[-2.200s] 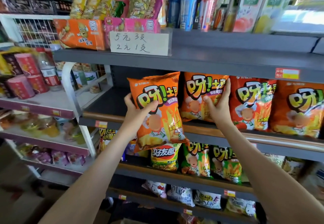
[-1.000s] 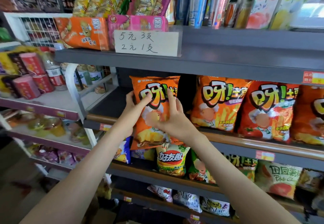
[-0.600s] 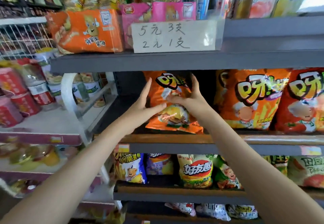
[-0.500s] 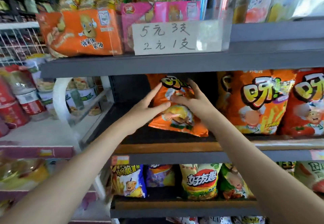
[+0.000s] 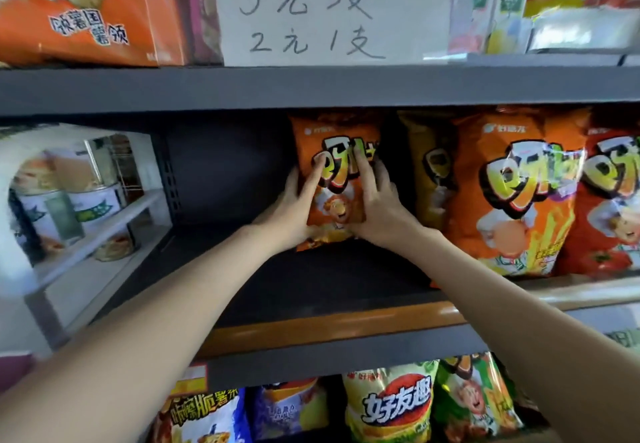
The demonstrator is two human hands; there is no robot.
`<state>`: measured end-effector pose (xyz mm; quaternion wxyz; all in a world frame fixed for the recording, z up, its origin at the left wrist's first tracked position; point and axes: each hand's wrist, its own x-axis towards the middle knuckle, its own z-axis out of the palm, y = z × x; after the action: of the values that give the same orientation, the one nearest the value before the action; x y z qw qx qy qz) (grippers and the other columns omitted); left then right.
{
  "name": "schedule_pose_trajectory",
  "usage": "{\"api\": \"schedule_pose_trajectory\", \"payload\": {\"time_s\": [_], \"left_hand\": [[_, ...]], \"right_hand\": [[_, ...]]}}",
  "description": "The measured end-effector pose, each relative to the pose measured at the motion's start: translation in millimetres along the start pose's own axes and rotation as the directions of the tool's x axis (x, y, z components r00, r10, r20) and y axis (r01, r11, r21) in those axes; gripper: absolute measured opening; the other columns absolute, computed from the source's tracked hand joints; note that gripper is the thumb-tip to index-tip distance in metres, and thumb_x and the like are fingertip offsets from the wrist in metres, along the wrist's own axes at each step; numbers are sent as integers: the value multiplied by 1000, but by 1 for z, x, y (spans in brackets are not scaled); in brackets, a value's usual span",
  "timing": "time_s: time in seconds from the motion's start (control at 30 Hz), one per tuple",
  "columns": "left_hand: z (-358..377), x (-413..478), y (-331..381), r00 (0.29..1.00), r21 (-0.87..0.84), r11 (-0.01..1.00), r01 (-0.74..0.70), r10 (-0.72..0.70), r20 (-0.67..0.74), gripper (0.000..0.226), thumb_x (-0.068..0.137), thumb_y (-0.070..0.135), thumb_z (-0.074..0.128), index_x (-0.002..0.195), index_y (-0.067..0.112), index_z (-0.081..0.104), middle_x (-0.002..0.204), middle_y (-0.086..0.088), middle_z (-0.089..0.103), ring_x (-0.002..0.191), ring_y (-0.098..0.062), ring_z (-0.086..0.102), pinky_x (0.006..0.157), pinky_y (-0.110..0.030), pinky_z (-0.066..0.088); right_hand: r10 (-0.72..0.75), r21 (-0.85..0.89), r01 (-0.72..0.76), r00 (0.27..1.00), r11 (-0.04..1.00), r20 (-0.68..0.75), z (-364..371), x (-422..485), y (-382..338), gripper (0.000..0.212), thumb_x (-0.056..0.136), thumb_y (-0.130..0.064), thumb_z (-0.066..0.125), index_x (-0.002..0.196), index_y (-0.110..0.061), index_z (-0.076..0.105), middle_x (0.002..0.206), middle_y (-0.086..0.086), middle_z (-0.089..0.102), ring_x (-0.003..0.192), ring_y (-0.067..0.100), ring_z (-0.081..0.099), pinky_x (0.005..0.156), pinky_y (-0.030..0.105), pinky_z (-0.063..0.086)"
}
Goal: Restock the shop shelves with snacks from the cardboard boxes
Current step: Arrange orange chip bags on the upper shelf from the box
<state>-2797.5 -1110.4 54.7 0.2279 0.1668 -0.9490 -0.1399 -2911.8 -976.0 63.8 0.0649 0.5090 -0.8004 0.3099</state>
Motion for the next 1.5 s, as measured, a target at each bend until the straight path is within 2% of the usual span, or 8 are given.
{"api": "schedule_pose_trajectory", "payload": {"time_s": [0.23, 0.47, 0.57, 0.7, 1.0, 1.2, 1.37, 1.5], "left_hand": [[26, 37, 1, 993, 235, 968, 88, -103, 53, 114, 92, 10, 63, 133, 59, -31, 150, 7, -41, 147, -36, 4, 81, -31, 45], [27, 48, -3, 994, 232, 972, 42, -63, 85, 113, 90, 26, 68, 135, 54, -32, 144, 7, -49, 146, -29, -18, 114, -50, 29], [19, 42, -7, 991, 23, 996, 86, -88, 106, 121, 77, 48, 74, 131, 59, -34, 150, -2, -41, 148, -34, 0, 113, -50, 30], [28, 39, -6, 987, -75, 996, 50, -38, 156, 127, 81, 31, 76, 133, 52, -38, 159, -11, 15, 130, -25, 47, 105, -36, 43], [43, 32, -21, 953, 158, 947, -281, 295, -75, 90, 94, 17, 60, 150, 31, -9, 160, -16, 3, 145, -28, 19, 113, -29, 27], [32, 14, -46, 912, 303, 882, -362, 402, -81, 76, 88, 33, 65, 146, 28, 16, 144, -28, 27, 116, -42, 54, 88, -40, 53], [11, 10, -44, 990, -335, 941, 40, -83, -115, 92, 88, 44, 62, 149, 33, -6, 148, -3, 39, 118, -12, 52, 95, -22, 42], [24, 20, -36, 998, -449, 892, -44, 20, -58, 111, 86, 21, 71, 145, 40, -21, 153, 2, 30, 122, -3, 47, 95, -10, 44]], "right_hand": [[167, -74, -168, 986, 983, -21, 6, 18, 25, 105, 92, -18, 63, 147, -40, -23, 159, 16, -15, 145, 38, 16, 114, 46, 30], [160, -195, -154, 987, 969, 19, 10, 25, 31, 97, 96, -23, 57, 146, -40, -25, 159, 16, -15, 144, 41, 12, 114, 49, 24], [118, -6, -118, 988, 993, 97, 11, 31, 37, 105, 93, -21, 62, 143, -48, -26, 159, 8, -24, 148, 35, 6, 116, 45, 24], [70, 64, -76, 993, 995, 91, 16, 32, 36, 111, 91, -16, 65, 138, -54, -29, 158, 5, -25, 149, 31, 4, 117, 47, 25], [104, 30, -103, 993, 994, -54, 19, 27, 15, 112, 89, 1, 59, 142, -49, -26, 159, 9, -20, 143, 39, 19, 108, 49, 36], [59, 207, -79, 993, 975, 101, 22, 37, 18, 137, 72, -28, 84, 135, -51, -35, 156, 8, -29, 148, 35, -1, 116, 52, 23], [-32, -101, 41, 996, 994, 85, 33, 34, 8, 125, 80, -27, 77, 136, -54, -32, 159, 4, -20, 144, 39, 12, 111, 59, 28], [-79, -225, 85, 996, 971, 36, 35, 30, 6, 120, 83, -28, 74, 141, -47, -29, 158, 7, -21, 143, 36, 15, 108, 54, 31]]}}
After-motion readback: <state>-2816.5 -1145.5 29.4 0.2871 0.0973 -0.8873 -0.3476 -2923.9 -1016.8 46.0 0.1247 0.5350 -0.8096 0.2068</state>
